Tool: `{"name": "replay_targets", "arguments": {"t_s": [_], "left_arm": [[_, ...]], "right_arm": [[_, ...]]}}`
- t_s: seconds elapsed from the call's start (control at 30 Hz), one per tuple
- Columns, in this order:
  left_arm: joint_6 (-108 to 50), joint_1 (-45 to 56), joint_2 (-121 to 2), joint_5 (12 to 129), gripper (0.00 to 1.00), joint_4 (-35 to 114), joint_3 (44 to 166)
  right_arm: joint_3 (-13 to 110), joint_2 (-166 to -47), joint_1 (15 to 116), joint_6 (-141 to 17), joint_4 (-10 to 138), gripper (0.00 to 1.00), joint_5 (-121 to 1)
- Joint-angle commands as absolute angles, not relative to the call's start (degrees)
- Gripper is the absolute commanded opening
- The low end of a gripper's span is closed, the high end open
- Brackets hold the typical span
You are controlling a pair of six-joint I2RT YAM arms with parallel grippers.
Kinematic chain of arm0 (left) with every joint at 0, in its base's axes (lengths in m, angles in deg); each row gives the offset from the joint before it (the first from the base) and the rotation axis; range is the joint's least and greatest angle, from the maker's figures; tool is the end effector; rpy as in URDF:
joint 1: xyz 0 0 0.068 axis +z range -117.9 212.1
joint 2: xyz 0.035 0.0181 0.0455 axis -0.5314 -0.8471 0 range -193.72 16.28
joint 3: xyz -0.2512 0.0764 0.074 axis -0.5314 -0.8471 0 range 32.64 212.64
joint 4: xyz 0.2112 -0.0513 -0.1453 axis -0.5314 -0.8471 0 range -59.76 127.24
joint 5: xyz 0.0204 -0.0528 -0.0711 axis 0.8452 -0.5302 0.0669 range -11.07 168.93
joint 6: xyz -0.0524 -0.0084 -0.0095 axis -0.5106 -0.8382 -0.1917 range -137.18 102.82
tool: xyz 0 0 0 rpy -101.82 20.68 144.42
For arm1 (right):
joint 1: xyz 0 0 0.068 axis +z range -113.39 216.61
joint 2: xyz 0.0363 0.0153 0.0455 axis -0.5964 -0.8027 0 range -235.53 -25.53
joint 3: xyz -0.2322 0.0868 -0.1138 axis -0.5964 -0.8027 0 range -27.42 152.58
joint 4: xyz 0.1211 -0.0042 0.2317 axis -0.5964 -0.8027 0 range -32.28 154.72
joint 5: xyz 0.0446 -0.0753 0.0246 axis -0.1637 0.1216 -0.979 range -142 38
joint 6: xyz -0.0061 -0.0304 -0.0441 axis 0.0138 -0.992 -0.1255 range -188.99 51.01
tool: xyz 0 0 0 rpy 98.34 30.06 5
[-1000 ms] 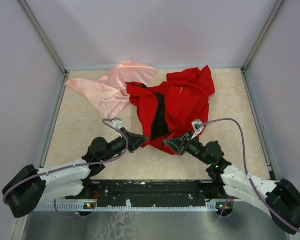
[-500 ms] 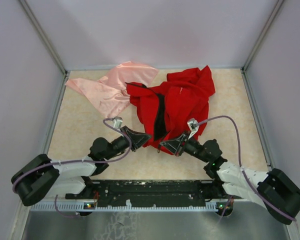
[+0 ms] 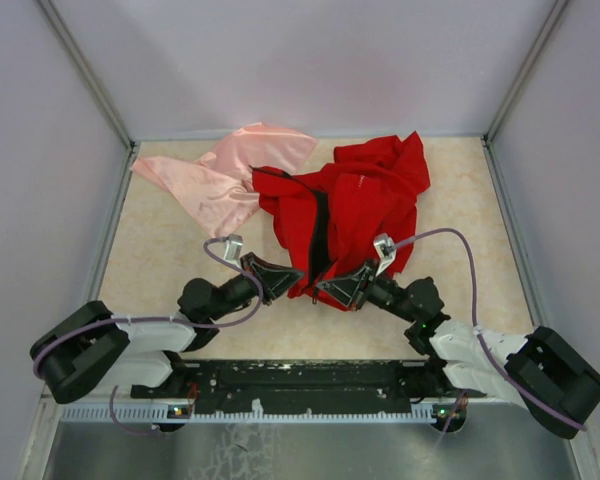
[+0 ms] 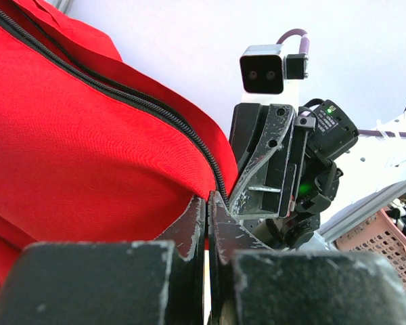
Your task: Zip up the jacket
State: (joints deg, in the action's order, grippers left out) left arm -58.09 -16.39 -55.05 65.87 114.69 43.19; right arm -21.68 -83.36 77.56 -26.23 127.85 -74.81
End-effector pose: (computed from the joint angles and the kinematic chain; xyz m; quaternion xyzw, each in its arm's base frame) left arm 0.1342 -0.1637 0.2102 0.1302 0.5859 -0.6088 0.5187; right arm 0.1284 0.1299 0.2010 -0.1427 0.6256 0.5985 0.4796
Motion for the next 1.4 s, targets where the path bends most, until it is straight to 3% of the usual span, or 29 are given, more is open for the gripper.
{"name": "replay_targets", "arguments": {"t_s": [0.0,1.37], "left_arm": [[-59.13,-16.38,-55.67,63.92,0.0,120.8,42.56],[-60.16,-16.37,-58.75,61.96,0.0,122.84,43.01]], "right_arm": [[-18.83,-83.2,77.24,-26.06,134.25,0.0,-75.11],[-19.07,-86.16,77.37,-24.81,139.16,0.0,-74.5]]}}
